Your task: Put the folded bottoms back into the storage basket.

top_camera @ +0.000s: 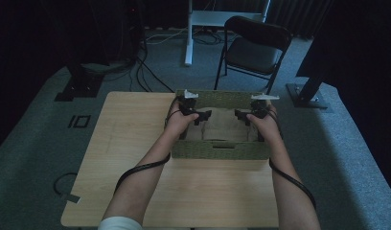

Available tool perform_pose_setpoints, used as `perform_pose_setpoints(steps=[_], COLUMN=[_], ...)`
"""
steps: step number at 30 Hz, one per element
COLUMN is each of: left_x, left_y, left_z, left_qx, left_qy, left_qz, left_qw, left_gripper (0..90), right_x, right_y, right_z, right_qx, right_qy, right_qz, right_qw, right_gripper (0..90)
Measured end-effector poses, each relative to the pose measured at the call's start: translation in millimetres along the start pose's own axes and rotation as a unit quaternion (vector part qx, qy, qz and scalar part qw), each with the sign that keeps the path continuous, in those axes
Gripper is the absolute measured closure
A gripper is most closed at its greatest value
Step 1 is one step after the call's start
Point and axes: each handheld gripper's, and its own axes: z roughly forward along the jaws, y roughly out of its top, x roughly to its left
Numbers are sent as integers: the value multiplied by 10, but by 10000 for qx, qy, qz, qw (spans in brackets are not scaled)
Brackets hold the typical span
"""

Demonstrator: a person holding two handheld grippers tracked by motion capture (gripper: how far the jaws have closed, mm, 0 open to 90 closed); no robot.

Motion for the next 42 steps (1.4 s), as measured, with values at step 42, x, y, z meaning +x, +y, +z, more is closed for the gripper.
perform_pose_setpoints(steps=[42], left_x=[-318], left_y=[-488], left_z=[-1061], left_qx=[-254], left_qy=[-120], left_qz=[143], left_qw=[9995], left_gripper=[158], right_x=[90], right_y=[-350], right_z=[-878], right_qx=[-684], right_qy=[-155], right_qz=[-584], right_qw=[9958], right_gripper=[142])
